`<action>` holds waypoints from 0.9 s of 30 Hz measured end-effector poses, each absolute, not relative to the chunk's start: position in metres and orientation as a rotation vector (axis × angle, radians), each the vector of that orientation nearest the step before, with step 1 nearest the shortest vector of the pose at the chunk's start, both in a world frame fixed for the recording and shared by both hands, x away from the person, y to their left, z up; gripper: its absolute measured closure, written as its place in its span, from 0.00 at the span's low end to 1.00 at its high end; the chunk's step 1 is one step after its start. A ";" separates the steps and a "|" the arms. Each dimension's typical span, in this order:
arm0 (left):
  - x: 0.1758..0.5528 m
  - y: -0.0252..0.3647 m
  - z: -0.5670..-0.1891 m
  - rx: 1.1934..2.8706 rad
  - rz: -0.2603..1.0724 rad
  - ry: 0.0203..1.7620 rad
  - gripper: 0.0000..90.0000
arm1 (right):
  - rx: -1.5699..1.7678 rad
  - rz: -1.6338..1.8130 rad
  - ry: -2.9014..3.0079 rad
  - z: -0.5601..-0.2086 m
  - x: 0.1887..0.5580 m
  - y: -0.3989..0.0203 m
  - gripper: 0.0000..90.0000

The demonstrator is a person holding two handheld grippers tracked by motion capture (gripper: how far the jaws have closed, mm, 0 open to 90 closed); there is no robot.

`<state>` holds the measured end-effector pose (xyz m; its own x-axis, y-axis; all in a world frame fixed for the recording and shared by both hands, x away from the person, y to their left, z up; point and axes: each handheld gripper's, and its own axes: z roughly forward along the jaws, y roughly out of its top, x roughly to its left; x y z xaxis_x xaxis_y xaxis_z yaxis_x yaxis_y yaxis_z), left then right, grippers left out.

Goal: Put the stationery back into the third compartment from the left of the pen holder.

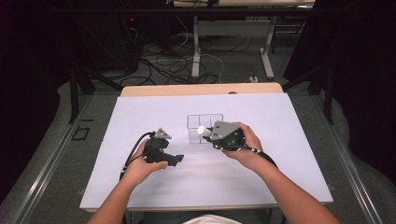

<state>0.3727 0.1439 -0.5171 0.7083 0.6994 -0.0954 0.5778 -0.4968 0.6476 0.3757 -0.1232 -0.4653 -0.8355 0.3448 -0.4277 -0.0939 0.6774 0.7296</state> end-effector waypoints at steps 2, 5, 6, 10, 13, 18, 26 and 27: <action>0.373 0.147 -0.517 2.228 0.251 0.978 0.16 | 0.229 1.102 2.338 -0.461 0.381 -0.124 0.77; 0.374 0.149 -0.516 2.198 0.270 0.994 0.13 | 0.295 1.170 2.323 -0.457 0.388 -0.126 0.77; 0.374 0.149 -0.516 2.181 0.270 1.000 0.11 | 0.312 1.185 2.316 -0.456 0.390 -0.126 0.77; 0.374 0.151 -0.515 2.158 0.298 1.008 0.04 | 0.405 1.258 2.284 -0.454 0.401 -0.129 0.77; 0.374 0.152 -0.515 2.152 0.307 1.019 0.01 | 0.451 1.289 2.267 -0.453 0.408 -0.131 0.77; 0.374 0.155 -0.517 2.145 0.326 1.027 0.00 | 0.530 1.338 2.223 -0.455 0.418 -0.134 0.77; 0.373 0.156 -0.519 2.146 0.325 1.024 0.00 | 0.658 1.378 2.183 -0.465 0.429 -0.140 0.77; 0.373 0.156 -0.519 2.143 0.329 1.024 0.00 | 0.668 1.379 2.189 -0.465 0.430 -0.139 0.77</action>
<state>0.3734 0.1561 -0.5190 0.6509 0.7553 -0.0761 0.5695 -0.4195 0.7069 0.4297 -0.1395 -0.4654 -0.7733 0.6211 -0.1272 0.1536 0.3781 0.9129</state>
